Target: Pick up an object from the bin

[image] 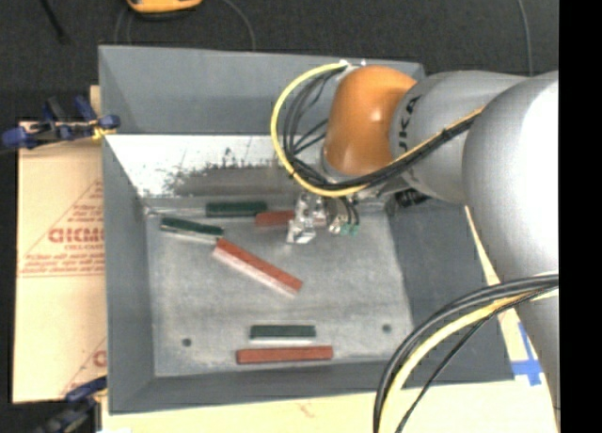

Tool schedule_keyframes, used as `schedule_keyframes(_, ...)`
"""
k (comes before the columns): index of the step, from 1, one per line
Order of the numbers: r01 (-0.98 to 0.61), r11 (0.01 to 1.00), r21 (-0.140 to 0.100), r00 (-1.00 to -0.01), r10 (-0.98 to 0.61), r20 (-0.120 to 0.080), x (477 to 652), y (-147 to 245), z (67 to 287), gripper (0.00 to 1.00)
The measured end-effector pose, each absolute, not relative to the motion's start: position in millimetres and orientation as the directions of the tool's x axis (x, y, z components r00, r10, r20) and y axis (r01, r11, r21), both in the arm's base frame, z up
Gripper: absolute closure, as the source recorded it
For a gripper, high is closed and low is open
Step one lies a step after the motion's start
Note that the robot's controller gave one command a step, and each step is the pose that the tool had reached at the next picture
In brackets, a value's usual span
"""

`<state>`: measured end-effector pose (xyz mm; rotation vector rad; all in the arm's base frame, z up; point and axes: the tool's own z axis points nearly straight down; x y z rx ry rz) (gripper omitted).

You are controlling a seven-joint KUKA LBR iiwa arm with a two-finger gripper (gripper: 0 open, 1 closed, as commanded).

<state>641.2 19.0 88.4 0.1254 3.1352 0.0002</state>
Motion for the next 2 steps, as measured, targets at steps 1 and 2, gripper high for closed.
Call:
schedule_keyframes(1,0.104,0.995,0.001,-0.995,0.104,-0.003,641.5,22,114,1.00)
schedule_keyframes(2,0.109,0.994,0.001,-0.994,0.109,-0.001,649.3,23,178,1.00)
